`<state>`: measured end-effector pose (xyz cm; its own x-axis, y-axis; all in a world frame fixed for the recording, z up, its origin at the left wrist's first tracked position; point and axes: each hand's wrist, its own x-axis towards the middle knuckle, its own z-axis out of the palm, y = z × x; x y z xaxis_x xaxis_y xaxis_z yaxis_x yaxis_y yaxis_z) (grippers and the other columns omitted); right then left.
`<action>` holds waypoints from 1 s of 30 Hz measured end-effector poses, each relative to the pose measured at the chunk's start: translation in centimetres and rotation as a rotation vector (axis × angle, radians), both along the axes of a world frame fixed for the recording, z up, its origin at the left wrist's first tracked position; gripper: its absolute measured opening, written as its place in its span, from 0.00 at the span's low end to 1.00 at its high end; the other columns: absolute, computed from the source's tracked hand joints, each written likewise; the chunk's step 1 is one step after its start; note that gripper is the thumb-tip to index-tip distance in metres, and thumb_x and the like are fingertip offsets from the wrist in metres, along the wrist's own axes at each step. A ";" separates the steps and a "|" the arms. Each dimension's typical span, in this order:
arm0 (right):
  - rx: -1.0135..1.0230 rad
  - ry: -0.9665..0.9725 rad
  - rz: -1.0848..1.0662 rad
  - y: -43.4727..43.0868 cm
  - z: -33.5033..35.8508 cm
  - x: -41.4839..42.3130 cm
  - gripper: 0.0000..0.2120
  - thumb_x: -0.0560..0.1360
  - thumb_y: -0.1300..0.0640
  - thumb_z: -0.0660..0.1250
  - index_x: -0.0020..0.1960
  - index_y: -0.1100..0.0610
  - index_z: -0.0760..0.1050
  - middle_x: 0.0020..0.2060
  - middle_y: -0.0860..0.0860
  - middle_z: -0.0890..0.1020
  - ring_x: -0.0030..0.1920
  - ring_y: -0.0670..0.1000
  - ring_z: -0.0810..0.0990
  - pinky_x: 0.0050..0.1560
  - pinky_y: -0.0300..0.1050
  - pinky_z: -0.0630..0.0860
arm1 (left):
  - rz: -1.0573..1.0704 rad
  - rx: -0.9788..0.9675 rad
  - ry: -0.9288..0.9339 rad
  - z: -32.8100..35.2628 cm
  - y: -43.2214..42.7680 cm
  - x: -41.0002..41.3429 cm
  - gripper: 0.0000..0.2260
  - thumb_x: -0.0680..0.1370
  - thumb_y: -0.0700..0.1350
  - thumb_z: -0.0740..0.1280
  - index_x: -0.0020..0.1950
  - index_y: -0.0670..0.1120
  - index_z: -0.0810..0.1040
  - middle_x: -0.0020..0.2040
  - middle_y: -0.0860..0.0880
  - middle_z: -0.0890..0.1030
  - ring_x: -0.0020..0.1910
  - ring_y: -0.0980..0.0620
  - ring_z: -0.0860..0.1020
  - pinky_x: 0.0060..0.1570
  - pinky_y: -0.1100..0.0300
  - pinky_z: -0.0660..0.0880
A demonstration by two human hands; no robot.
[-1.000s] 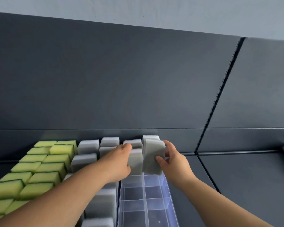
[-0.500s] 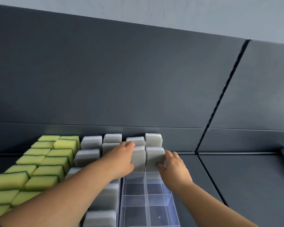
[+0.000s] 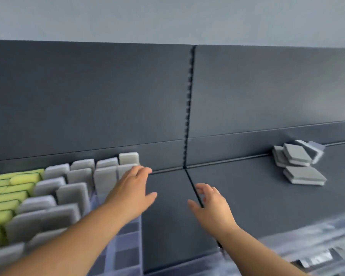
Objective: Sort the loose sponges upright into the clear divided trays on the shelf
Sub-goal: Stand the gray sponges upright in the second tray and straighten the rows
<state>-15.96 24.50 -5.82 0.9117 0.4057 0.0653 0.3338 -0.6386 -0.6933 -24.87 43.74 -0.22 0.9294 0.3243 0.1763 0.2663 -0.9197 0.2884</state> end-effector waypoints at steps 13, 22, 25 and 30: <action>-0.161 0.099 -0.345 -38.4 -2.4 -3.0 0.28 0.71 0.43 0.69 0.69 0.47 0.67 0.62 0.48 0.77 0.61 0.50 0.75 0.58 0.43 0.70 | -0.240 -0.354 0.115 -6.1 -30.7 1.8 0.30 0.75 0.51 0.68 0.74 0.51 0.60 0.71 0.51 0.66 0.69 0.53 0.67 0.65 0.62 0.64; -0.164 0.099 -0.471 -49.5 -2.5 -2.1 0.32 0.71 0.38 0.68 0.71 0.44 0.64 0.63 0.46 0.76 0.61 0.49 0.75 0.60 0.45 0.73 | -0.361 -0.421 0.138 -6.1 -41.6 8.2 0.31 0.75 0.50 0.69 0.74 0.52 0.59 0.71 0.51 0.67 0.68 0.52 0.67 0.62 0.59 0.67; -0.113 0.084 -0.495 -50.1 -2.0 1.0 0.31 0.71 0.39 0.69 0.71 0.45 0.65 0.62 0.46 0.76 0.60 0.49 0.75 0.59 0.45 0.73 | -0.367 -0.436 0.100 -5.9 -42.3 11.8 0.30 0.75 0.50 0.69 0.74 0.52 0.60 0.70 0.51 0.66 0.68 0.51 0.67 0.63 0.58 0.67; -0.069 0.033 -0.499 -49.4 -1.4 8.4 0.30 0.71 0.40 0.68 0.70 0.45 0.66 0.61 0.45 0.77 0.58 0.48 0.76 0.57 0.44 0.73 | -0.342 -0.475 0.008 -6.0 -41.6 20.0 0.28 0.76 0.49 0.68 0.73 0.51 0.60 0.70 0.51 0.66 0.68 0.52 0.66 0.60 0.61 0.66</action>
